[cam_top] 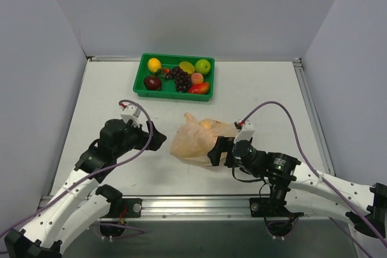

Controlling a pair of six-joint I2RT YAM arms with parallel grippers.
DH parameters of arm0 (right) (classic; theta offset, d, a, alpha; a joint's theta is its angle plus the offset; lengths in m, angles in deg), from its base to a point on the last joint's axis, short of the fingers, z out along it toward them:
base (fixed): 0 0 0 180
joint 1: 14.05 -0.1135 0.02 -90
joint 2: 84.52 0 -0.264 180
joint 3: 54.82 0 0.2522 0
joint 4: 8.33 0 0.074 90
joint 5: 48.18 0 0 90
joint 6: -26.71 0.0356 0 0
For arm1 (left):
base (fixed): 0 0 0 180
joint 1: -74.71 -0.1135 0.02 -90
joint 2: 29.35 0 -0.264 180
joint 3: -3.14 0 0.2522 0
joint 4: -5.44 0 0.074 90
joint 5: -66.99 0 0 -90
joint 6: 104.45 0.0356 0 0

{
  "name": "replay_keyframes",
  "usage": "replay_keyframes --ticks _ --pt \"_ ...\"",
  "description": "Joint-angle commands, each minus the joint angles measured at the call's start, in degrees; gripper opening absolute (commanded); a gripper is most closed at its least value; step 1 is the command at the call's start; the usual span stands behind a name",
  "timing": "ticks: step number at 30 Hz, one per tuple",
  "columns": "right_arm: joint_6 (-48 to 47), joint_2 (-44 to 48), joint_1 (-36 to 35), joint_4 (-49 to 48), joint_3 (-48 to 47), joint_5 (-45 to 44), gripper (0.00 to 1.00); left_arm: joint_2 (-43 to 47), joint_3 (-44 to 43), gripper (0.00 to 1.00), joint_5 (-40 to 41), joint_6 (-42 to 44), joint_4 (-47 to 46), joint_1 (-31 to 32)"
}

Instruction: Untie the knot of the plastic bag and take out the fruit

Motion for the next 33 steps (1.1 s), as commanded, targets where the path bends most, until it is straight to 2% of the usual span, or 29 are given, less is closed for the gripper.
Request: replay_keyframes --ticks 1,6,11,15,20,24,28,29,31,33 --pt "-1.07 4.03 -0.21 13.6 -1.67 -9.57 0.88 -4.97 -5.09 0.97 5.22 -4.74 -7.26 5.3" --pt "-3.17 9.13 -0.12 20.11 -2.55 -17.3 0.89 -17.68 -11.15 0.98 12.61 -5.36 -11.66 14.27" --pt "-8.35 12.65 -0.03 22.14 -5.97 -22.06 0.89 -29.49 -20.21 0.98 22.19 -6.23 -11.93 22.96" --pt "-12.14 12.57 0.05 22.23 -7.91 -24.0 0.9 -37.22 -23.55 0.95 29.57 -8.25 -11.76 26.58" --pt "-16.0 8.28 0.05 21.44 -9.93 -23.92 0.9 -41.89 -22.51 0.9 32.49 -12.03 -11.75 29.66" --pt "-19.87 4.75 0.05 16.36 -10.72 -21.02 0.9 -42.16 -16.2 0.79 33.28 -13.88 -14.47 31.59" --pt "-22.69 0.8 0.4 11.34 -10.81 -18.03 0.9 -39.18 -8.12 0.56 34.86 -16.69 -18.94 33.44" --pt "-23.13 -0.08 0.67 10.29 -11.16 -17.5 0.9 -37.0 -6.52 0.45 35.73 -16.87 -20.01 34.14" --pt "-24.44 -2.8 1.89 9.23 -11.6 -14.61 0.9 -34.53 -1.53 0.37 36.7 -16.7 -24.04 35.2" --pt "-25.24 -4.65 2.6 6.94 -11.87 -11.89 0.89 -30.83 1.39 0.24 37.5 -16.26 -26.16 36.25"
